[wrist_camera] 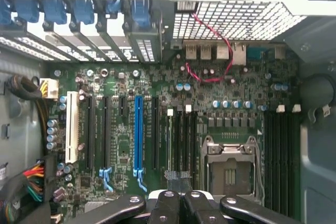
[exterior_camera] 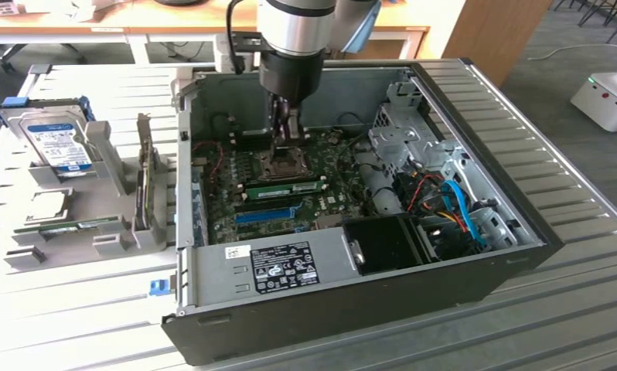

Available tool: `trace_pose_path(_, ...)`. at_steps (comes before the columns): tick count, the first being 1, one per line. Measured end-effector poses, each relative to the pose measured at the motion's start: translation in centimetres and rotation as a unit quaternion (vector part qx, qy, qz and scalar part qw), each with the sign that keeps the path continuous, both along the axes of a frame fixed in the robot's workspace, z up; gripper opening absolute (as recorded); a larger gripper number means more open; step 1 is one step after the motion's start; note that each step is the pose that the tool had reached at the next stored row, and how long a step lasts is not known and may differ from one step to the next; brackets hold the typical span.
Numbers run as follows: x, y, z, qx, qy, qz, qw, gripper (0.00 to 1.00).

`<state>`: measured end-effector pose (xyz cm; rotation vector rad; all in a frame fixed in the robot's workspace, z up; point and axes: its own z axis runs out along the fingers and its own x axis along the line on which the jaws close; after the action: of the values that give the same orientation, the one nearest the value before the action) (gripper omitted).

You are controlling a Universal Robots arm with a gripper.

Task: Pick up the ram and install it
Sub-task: 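Press down the ram until it locks into place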

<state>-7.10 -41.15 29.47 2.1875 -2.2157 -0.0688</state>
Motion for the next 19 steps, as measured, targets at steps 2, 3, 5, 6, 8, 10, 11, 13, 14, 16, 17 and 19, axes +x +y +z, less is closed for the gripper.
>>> trace_pose_path(2,0.3,0.00,0.00,0.0000,0.0000,0.000,1.0000,0.11)
trace_pose_path(3,0.5,0.00,0.00,0.0000,0.0000,0.000,1.0000,0.11)
trace_pose_path(5,0.8,0.00,0.00,0.0000,0.0000,0.000,1.0000,0.11)
trace_pose_path(6,1.0,0.00,0.00,0.0000,0.0000,0.000,1.0000,0.11)
trace_pose_path(8,1.4,0.00,0.00,0.0000,0.0000,0.000,1.0000,0.11)
trace_pose_path(10,1.7,0.00,0.00,0.0000,0.0000,0.000,1.0000,0.11)
trace_pose_path(11,1.8,0.00,0.00,0.0000,0.0000,0.000,1.0000,0.11)
trace_pose_path(13,1.9,0.00,0.00,0.0000,0.0000,0.000,1.0000,0.11)
trace_pose_path(14,2.0,0.00,0.00,0.0000,0.0000,0.000,1.0000,0.11)
trace_pose_path(16,2.0,0.00,0.00,0.0000,0.0000,0.000,1.0000,0.11)
trace_pose_path(17,2.0,0.00,0.00,0.0000,0.0000,0.000,1.0000,0.11)
trace_pose_path(19,2.0,0.00,0.00,0.0000,0.0000,0.000,1.0000,0.11)
